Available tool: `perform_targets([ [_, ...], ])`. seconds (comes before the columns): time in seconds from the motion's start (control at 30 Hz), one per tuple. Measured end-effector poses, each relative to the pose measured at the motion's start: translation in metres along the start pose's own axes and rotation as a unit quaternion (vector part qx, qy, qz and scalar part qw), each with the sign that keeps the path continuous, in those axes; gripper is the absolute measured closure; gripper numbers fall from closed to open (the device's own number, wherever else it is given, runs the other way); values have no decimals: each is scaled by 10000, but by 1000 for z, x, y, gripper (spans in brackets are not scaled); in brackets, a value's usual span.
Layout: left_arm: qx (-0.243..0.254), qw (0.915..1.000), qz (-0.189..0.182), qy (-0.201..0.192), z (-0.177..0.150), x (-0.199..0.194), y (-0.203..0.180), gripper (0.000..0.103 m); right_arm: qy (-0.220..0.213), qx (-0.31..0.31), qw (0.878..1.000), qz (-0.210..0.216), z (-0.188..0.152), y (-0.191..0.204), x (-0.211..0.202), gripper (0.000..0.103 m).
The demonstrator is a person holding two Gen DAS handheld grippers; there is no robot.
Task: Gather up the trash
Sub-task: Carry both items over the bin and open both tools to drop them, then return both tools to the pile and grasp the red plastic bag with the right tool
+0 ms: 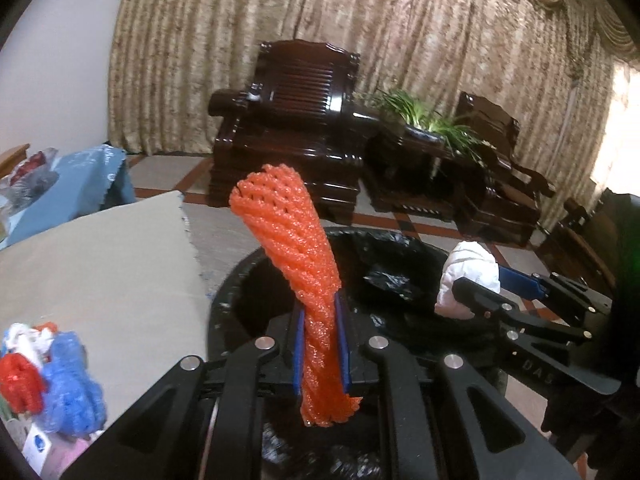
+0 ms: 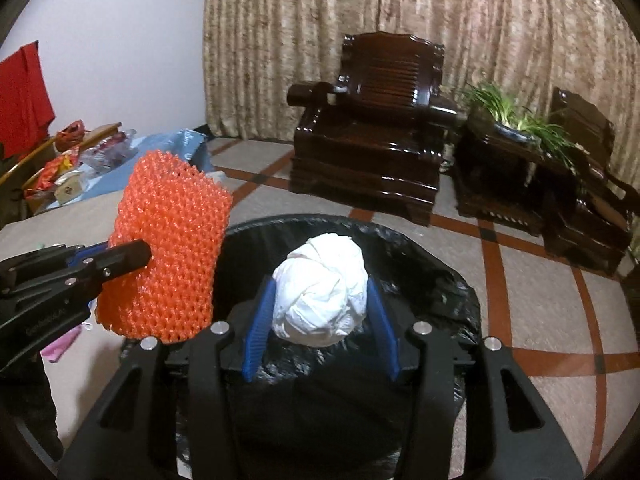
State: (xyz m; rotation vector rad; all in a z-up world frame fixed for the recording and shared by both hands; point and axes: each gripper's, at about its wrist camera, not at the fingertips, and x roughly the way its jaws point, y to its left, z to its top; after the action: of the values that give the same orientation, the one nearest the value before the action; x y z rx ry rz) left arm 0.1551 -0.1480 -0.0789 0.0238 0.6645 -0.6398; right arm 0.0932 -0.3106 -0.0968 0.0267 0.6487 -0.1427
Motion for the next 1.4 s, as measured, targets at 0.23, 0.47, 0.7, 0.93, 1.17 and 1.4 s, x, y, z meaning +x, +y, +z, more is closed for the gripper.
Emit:
perform_targets([
  [0.23,-25,10000,-13,72,-6,2,3,53,-46,81,9997,-238,-6,-9,1,24],
  [0.47,-150,9980,590,-175,-14,-30,35,19,-222,235,9993,-170,-2,-2,-10,6],
  [0.7,-386,9908,1244,-379,-24,-74,84,8,-326,74,9991,250,13,41,-17,5],
  [0.93,-682,9772,1958,-462,-45,-119,141,8,-304,-235,9958,829,19,108,-15,5],
  [1.17,-929,9609,2575,-409,-69,-153,197,8,-262,-526,9895,1318,24,168,-8,5],
  [1.4,-1224,9519,2787,-339,-87,-166,241,8,-188,-708,9827,1700,24,224,4,5],
])
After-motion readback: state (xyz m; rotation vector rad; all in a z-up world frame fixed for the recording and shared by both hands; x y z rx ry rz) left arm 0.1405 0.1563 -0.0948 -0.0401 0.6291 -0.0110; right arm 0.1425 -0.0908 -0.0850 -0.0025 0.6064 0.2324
